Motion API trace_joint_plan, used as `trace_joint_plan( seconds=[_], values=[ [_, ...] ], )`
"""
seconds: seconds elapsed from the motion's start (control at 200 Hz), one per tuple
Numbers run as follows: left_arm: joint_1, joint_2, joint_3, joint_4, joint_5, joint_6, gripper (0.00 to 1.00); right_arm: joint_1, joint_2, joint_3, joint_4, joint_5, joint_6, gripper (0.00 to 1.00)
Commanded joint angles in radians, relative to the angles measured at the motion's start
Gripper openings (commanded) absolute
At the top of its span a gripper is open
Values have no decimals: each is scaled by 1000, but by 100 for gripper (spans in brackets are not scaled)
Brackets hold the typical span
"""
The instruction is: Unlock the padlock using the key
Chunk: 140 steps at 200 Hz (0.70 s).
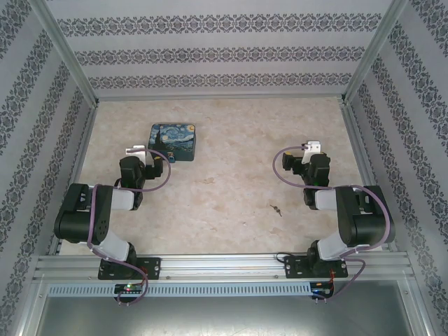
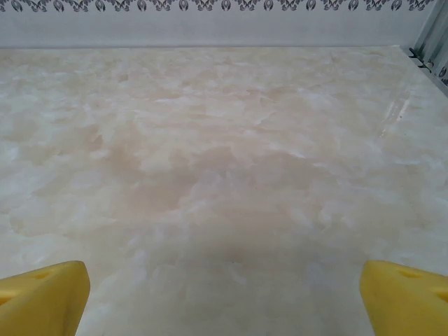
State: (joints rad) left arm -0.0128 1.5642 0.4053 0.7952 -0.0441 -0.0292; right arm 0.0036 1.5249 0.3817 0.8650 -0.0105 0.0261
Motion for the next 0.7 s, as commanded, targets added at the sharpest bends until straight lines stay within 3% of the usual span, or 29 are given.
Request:
trace_joint_plan(
  seconds=[0.0, 0.694],
  values=[
    [8, -3, 4, 44, 14, 15, 100, -1, -16, 5, 26, -20, -3, 98],
    [11, -2, 8, 38, 29, 17, 100, -14, -16, 7, 22, -42, 8, 98]
  ],
)
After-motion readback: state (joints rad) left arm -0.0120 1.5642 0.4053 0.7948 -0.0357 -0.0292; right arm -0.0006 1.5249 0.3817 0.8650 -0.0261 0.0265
